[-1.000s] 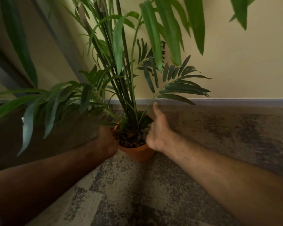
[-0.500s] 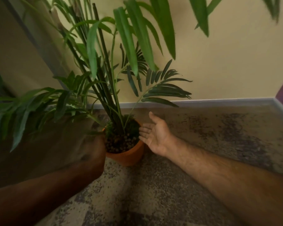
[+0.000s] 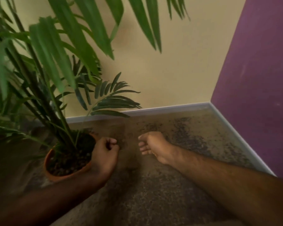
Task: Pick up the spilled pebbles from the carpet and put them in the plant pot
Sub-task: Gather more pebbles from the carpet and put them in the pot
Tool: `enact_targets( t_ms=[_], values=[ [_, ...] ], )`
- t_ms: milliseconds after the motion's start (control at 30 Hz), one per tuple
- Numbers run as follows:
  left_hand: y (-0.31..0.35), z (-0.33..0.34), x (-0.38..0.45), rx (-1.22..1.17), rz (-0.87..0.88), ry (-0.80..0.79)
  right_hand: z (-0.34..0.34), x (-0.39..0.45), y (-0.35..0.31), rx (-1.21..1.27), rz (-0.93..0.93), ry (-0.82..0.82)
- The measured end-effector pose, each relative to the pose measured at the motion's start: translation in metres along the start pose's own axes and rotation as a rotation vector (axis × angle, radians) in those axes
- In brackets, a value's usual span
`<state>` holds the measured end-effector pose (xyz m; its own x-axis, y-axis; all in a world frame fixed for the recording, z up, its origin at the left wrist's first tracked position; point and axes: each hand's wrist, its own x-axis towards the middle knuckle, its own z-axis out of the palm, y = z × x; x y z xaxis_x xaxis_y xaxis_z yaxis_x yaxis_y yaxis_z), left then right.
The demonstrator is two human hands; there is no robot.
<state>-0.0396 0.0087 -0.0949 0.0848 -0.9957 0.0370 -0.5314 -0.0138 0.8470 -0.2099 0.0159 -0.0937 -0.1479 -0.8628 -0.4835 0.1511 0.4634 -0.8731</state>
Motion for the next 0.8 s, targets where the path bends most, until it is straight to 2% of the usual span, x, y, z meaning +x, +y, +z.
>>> enact_targets(
  t_ms=[167, 467, 633, 800],
  values=[
    [0.014, 0.042, -0.001, 0.013, 0.070, -0.134, -0.045, -0.013, 0.004, -0.282, -0.086, 0.067],
    [0.013, 0.081, 0.001, 0.072, 0.123, -0.293, -0.138, -0.051, 0.012, -0.709, -0.148, 0.049],
    [-0.002, 0.102, 0.005, 0.185, 0.149, -0.378, -0.175, -0.052, 0.028, -0.898, -0.170, 0.080],
    [-0.023, 0.130, 0.011, 0.352, 0.230, -0.570, -0.202, -0.031, 0.048, -1.017, -0.168, 0.099]
  ],
)
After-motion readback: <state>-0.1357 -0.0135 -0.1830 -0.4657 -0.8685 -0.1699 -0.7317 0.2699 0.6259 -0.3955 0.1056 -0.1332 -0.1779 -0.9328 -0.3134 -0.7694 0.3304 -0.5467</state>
